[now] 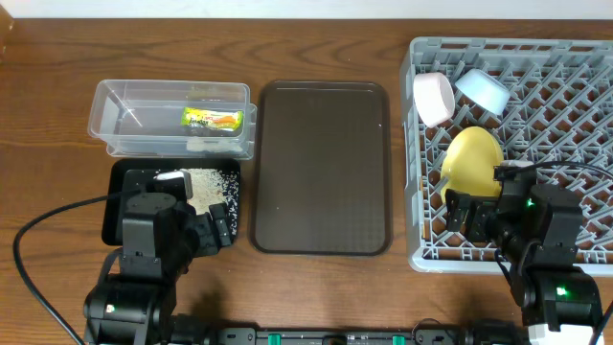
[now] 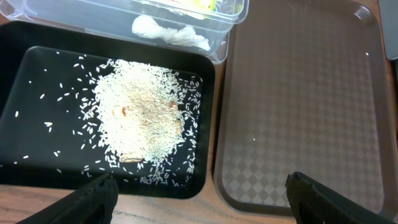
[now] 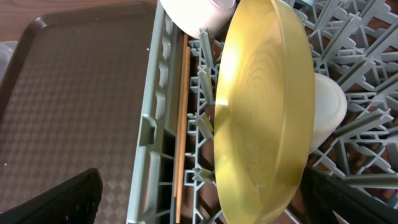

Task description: Sort waste into correct bins and load items into the dishwasher rack

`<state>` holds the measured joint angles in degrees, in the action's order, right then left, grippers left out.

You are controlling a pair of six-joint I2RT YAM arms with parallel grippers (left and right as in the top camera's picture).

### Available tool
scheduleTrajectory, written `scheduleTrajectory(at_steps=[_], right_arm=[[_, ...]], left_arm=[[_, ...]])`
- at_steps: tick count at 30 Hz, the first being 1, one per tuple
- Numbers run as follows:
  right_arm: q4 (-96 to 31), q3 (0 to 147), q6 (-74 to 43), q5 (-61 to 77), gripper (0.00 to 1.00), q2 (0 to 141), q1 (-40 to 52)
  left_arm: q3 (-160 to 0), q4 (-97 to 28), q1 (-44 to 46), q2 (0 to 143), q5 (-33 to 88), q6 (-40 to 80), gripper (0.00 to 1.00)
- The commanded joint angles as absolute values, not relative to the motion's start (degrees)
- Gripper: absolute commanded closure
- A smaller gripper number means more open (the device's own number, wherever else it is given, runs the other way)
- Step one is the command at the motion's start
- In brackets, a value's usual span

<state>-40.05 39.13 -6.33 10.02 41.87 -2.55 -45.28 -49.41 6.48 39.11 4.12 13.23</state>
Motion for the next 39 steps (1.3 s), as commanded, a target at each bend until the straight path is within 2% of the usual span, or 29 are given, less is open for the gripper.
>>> scheduleTrajectory(at_steps=[1,6,15,25,30,39], right_arm=[[-40.84,38.81,-6.63,9.45,0.01,41.69,-3.44],[-42.98,38.81,-6.48,7.68,0.01,41.69,-3.44],[-34.2,34.09,-0.34,7.75,0.01,35.7,-1.02],[-0.54,10.07,-0.36,7.88,0.01,16.32,3.86],[11.51,1.48,-0.34,6.24,0.01,9.72,3.73],[1.56,0.32,0.08,2.35,0.01,0.73,3.73]], left_arm=[[-45.17,-49.28,6.57,38.96,3.44,12.91,0.11],[-45.17,-49.28,6.57,38.96,3.44,12.91,0.11],[-45.17,-49.3,6.57,38.96,3.44,12.91,0.1],[-45.17,-49.28,6.57,38.96,3.44,12.91,0.1],[-45.17,-49.3,6.57,38.96,3.44,12.91,0.1],[-45.17,-49.3,6.57,38.96,3.44,12.91,0.1]])
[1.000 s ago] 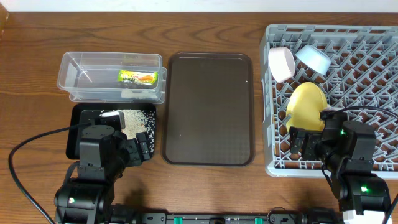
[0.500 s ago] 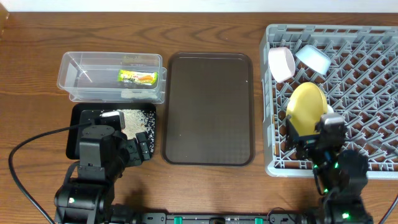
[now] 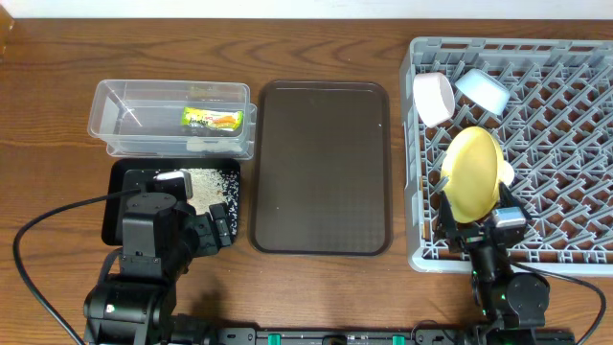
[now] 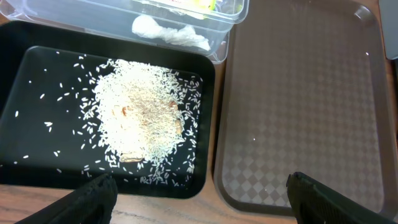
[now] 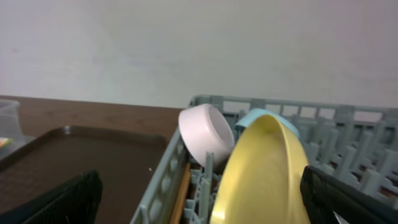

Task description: Sort waste into correct bins and load items into the dishwasher rack

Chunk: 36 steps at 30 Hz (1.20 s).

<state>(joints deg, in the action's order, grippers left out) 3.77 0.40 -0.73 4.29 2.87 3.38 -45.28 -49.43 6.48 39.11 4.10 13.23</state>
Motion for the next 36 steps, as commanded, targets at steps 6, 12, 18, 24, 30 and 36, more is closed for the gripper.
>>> scheduleTrajectory(at_steps=[6,12,18,24,30,36], right_arm=[[-4.32,0.32,0.14,1.5,0.01,0.27,3.88],[-4.14,0.32,0.05,1.74,0.01,0.27,3.88],[-4.14,0.32,0.05,1.74,0.01,0.27,3.88],[-4.14,0.32,0.05,1.74,0.01,0.27,3.88],[-4.14,0.32,0.05,1.74,0.01,0.27,3.88],[-4.14,0.32,0.05,1.74,0.01,0.27,3.88]], left_arm=[[-45.17,-49.28,6.57,38.96,3.44,12.91,0.1],[-45.17,-49.3,6.57,38.96,3.44,12.91,0.1],[-45.17,-49.28,6.57,38.96,3.44,12.91,0.1],[-45.17,-49.28,6.57,38.96,3.44,12.91,0.1],[-45.17,-49.3,6.57,38.96,3.44,12.91,0.09],[-45.17,-49.3,6.57,38.96,3.44,12.91,0.09]])
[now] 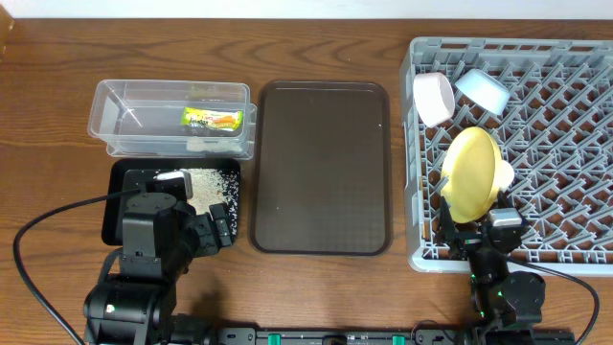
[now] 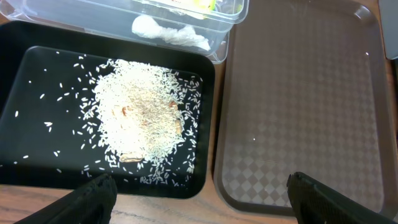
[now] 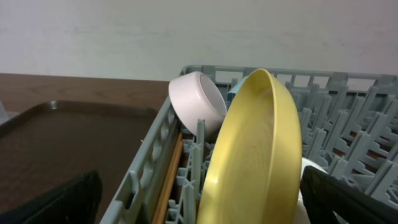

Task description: Sort waste into correct bins and load items into the dishwasher rack

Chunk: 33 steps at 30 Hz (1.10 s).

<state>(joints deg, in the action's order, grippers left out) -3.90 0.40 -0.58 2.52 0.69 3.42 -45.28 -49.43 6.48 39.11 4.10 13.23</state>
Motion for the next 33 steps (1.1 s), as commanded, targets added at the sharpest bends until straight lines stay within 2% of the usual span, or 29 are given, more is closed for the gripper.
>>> scheduleTrajectory(at_steps=[1,9,15,33], right_arm=[[-4.14,0.32,0.05,1.74,0.01,0.27,3.88],[-4.14,0.32,0.05,1.74,0.01,0.27,3.88],[-4.14,0.32,0.05,1.74,0.01,0.27,3.88],[-4.14,0.32,0.05,1.74,0.01,0.27,3.88]], left_arm=[[-45.17,-49.28,6.57,38.96,3.44,12.91,0.09],[-45.15,-49.39,6.57,38.76,3.44,12.91,0.09],[-42.78,-48.8,6.39,33.52,3.4,12.64,0.09],[-7.79,-3.88,4.14,4.38,2.33,7.07,0.1]])
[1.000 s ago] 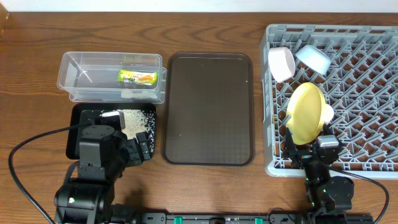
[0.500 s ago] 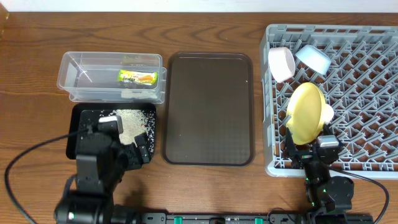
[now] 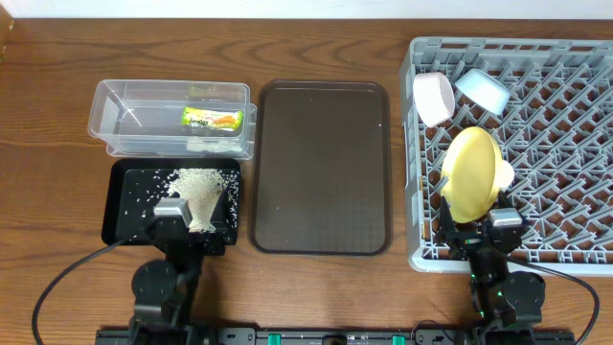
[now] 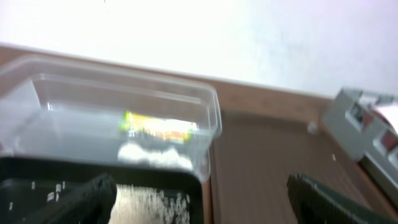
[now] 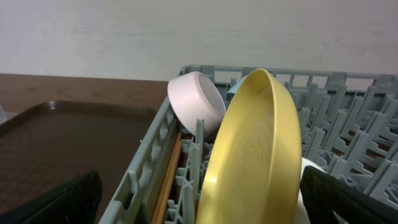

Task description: Sort waste into correct bins and load items into the dishwasher rack

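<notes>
The grey dishwasher rack holds a yellow plate on edge, a pink cup, a light blue cup and a wooden chopstick. A green-yellow wrapper and white tissue lie in the clear bin. Rice covers the black tray. My left gripper is open, low at the black tray's front, holding nothing. My right gripper is open and low at the rack's front, facing the plate.
A brown serving tray lies between the bins and the rack with nothing on it. Behind the yellow plate a white dish peeks out. Cables trail along the table's front edge.
My left arm has dropped from above the black tray to a low folded pose at the table's front, and its camera now looks level across the bins. The right arm has not moved.
First both grippers were open, the left over the rice tray and the right looking down on the yellow plate in the rack. Then the right arm sat low at the rack's front and stayed there. Now the left arm is folded low too.
</notes>
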`<state>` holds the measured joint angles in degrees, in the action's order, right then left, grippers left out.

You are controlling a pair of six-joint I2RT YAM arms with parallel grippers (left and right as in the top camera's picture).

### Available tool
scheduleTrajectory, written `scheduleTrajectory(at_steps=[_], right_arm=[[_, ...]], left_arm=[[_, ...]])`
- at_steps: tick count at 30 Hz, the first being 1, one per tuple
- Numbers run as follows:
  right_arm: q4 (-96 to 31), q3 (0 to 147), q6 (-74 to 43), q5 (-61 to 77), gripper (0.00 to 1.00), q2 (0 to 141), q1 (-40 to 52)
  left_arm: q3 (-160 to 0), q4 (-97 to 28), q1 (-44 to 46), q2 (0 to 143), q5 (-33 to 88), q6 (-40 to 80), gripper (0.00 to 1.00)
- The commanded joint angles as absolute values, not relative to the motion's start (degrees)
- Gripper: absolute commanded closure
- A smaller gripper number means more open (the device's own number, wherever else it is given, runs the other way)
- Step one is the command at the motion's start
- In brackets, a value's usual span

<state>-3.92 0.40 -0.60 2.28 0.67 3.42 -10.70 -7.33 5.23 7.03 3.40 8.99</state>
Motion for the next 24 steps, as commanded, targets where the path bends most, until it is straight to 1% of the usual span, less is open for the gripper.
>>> scheduleTrajectory(at_steps=[1,4,7,11,14,24], right_arm=[[-4.14,0.32,0.05,1.74,0.01,0.27,3.88],[-4.14,0.32,0.05,1.74,0.01,0.27,3.88],[-4.14,0.32,0.05,1.74,0.01,0.27,3.88],[-4.14,0.32,0.05,1.74,0.01,0.27,3.88],[-4.14,0.32,0.05,1.74,0.01,0.27,3.88],[-4.14,0.32,0.05,1.74,0.01,0.27,3.88]], left_arm=[[-6.44,-1.8,3.75,3.49,2.35,7.07,0.1],[-2.66,3.18,3.09,1.19,2.33,7.05,0.09],[-0.12,4.75,3.11,0.05,2.37,7.07,0.1],[-0.21,1.58,3.11,0.1,2.33,3.86,0.1],[-0.21,-3.57,3.2,0.1,2.74,3.53,0.1],[-0.23,-3.81,3.33,0.23,3.4,3.88,0.1]])
